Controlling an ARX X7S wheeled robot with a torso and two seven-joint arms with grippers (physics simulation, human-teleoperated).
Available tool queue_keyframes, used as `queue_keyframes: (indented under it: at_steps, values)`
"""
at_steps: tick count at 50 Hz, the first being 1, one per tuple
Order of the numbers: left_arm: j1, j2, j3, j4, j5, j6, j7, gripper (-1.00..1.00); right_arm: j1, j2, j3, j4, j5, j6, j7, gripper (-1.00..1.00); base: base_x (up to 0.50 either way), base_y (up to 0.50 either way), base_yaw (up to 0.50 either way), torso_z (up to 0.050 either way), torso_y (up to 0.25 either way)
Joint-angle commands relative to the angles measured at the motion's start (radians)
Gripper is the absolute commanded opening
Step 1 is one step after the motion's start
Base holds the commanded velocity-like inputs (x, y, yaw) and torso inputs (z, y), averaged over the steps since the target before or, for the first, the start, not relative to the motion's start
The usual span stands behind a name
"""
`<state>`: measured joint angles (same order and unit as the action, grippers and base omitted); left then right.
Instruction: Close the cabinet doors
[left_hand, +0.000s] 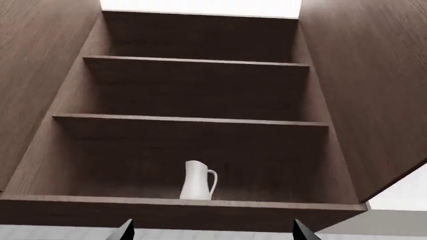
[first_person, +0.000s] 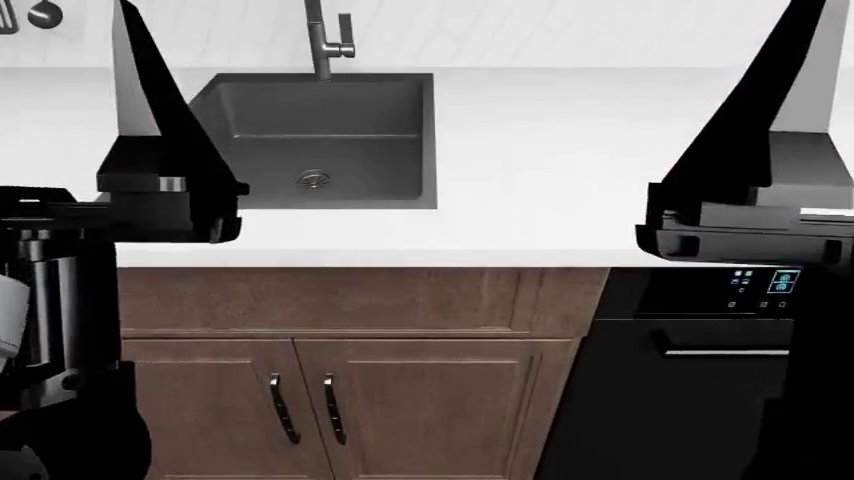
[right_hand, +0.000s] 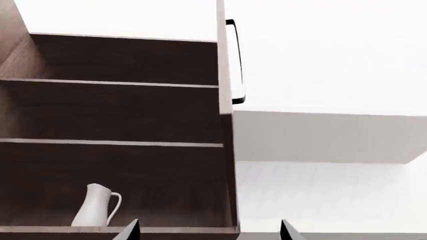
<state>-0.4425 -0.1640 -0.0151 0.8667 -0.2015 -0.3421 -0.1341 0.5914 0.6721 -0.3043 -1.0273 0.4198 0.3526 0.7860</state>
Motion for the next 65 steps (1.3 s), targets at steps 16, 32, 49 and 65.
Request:
queue_keyframes:
  at_steps: [16, 32, 49, 65]
  values:
    - [0.015, -0.014, 0.014, 0.000, -0.030, 0.024, -0.021, 1.00, 0.117, 0.257, -0.226, 0.010, 0.148, -0.130, 0.290, 1.00, 0.41, 0.00, 0.00, 0.000, 0.000]
    - [0.028, -0.020, 0.045, -0.020, -0.010, 0.072, -0.029, 1.00, 0.098, 0.273, -0.229, 0.023, 0.141, -0.166, 0.287, 1.00, 0.50, 0.00, 0.00, 0.000, 0.000]
    - [0.042, -0.042, 0.070, -0.027, 0.021, 0.118, -0.032, 1.00, 0.106, 0.262, -0.247, 0.027, 0.115, -0.150, 0.296, 1.00, 0.09, 0.00, 0.00, 0.041, 0.000]
    - [0.039, -0.060, 0.071, -0.016, 0.006, 0.103, -0.040, 1.00, 0.129, 0.261, -0.254, 0.018, 0.127, -0.128, 0.307, 1.00, 0.00, 0.00, 0.00, 0.050, 0.000]
